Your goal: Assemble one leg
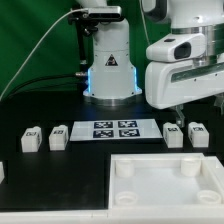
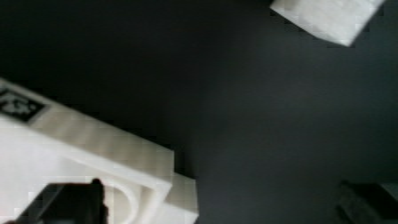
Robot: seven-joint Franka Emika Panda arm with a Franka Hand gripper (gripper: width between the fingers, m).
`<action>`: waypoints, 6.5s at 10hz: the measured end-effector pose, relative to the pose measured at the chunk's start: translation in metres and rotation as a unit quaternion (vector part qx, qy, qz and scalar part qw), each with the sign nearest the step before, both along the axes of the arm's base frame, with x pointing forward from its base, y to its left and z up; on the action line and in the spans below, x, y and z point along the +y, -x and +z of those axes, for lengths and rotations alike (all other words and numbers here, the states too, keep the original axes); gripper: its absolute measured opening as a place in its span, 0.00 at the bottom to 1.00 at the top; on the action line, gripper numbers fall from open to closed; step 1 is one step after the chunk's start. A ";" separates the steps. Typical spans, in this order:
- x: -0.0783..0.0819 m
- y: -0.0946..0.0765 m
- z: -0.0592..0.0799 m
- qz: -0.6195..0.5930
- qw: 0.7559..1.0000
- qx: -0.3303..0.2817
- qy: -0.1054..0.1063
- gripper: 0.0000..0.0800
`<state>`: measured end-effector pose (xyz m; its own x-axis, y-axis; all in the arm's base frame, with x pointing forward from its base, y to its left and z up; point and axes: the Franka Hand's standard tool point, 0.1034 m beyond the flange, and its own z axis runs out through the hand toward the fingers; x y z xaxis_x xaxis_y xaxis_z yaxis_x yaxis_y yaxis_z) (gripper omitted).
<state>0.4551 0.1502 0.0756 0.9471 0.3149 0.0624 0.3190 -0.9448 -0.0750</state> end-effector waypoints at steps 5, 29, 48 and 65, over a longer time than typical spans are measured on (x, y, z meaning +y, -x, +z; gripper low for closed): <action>0.018 0.021 -0.011 -0.150 0.988 0.041 -0.013 0.81; 0.035 0.076 -0.064 -0.144 0.882 0.443 0.068 0.36; -0.042 -0.067 0.085 -0.152 0.988 0.021 -0.022 0.36; -0.034 -0.154 0.043 -0.137 0.952 -0.269 -0.054 0.36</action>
Offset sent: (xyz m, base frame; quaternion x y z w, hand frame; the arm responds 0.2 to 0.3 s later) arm -0.0208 0.0105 -0.0101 0.0241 -0.0987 0.1383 0.9852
